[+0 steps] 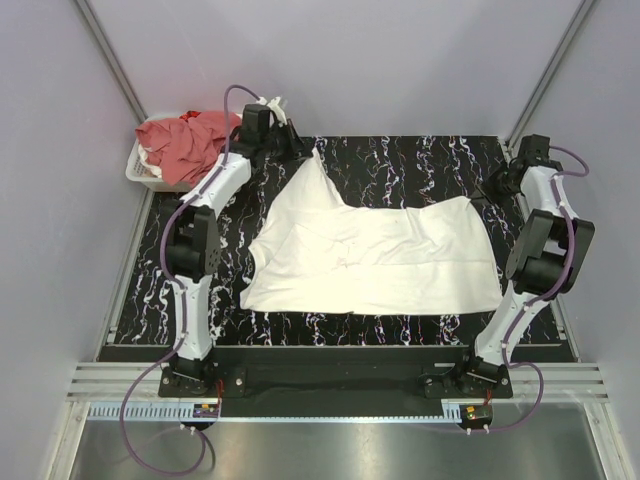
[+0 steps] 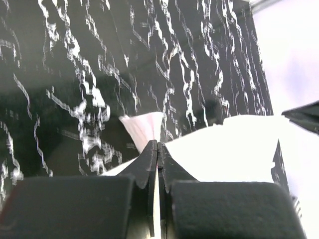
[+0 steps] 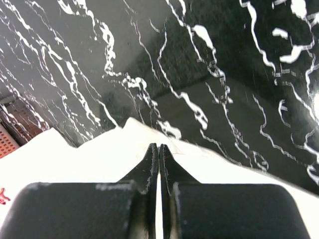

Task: Fold and stack the t-shirts
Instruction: Fold the tshirt

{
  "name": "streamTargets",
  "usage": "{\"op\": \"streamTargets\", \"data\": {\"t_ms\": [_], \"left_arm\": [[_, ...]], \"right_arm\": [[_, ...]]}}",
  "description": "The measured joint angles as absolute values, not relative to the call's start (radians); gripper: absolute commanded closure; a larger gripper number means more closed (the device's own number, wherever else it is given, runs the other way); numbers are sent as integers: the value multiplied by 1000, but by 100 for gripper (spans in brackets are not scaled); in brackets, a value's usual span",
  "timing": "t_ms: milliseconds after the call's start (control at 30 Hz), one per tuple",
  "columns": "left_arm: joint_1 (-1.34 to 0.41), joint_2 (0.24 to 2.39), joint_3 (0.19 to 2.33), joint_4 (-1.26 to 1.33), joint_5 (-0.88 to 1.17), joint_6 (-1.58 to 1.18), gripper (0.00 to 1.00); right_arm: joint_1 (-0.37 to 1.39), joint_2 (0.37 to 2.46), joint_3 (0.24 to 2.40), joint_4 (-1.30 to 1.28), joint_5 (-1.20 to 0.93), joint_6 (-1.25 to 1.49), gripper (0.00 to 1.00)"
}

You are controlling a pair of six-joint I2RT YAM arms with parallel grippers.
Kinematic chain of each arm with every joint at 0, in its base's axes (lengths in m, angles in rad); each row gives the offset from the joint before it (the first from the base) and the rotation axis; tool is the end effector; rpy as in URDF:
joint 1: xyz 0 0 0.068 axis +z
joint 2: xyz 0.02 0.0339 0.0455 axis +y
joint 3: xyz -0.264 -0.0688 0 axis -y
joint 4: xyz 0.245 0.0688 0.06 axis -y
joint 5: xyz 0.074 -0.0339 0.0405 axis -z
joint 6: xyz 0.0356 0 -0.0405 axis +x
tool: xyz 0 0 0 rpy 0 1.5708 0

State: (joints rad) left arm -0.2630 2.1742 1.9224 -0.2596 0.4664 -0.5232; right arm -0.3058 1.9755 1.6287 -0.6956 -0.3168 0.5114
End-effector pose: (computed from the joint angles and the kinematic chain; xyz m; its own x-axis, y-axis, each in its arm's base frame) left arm 0.4924 -0.1492 0.2762 -0.7146 -0.2698 -0.6454 0.2930 0.7224 -0.6264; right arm 0.4125 -0.1186 0.2362 -0.6515 0.6933 -0.3080 0.5219 0.7042 0.4813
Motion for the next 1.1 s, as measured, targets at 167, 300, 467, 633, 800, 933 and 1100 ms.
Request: {"op": "streamTargets", "data": {"t_ms": [167, 300, 467, 633, 800, 933, 1100], "left_arm": [[-263, 2056, 1754, -261, 467, -505, 100], [-263, 1953, 1617, -262, 466, -490, 100], [-264, 1792, 1445, -260, 464, -473, 100], [-270, 1597, 1256, -249, 439, -450, 100], [-278, 1441, 1095, -245, 413, -436, 100], [-284, 1346, 984, -246, 396, -433, 100], [-284, 1226, 882, -254, 376, -434, 100]], "right_arm": [[-307, 1913, 1552, -693, -323, 508, 100], [-316, 1875, 1483, -684, -328, 506, 100], [-337, 1816, 1402, -674, -331, 500, 100], [-356, 1740, 1323, -661, -284, 501, 100], [-371, 1674, 1238, -636, -216, 506, 100], [-380, 1649, 1192, -614, -155, 514, 100], [-385, 1633, 1182, -598, -112, 519, 100]]}}
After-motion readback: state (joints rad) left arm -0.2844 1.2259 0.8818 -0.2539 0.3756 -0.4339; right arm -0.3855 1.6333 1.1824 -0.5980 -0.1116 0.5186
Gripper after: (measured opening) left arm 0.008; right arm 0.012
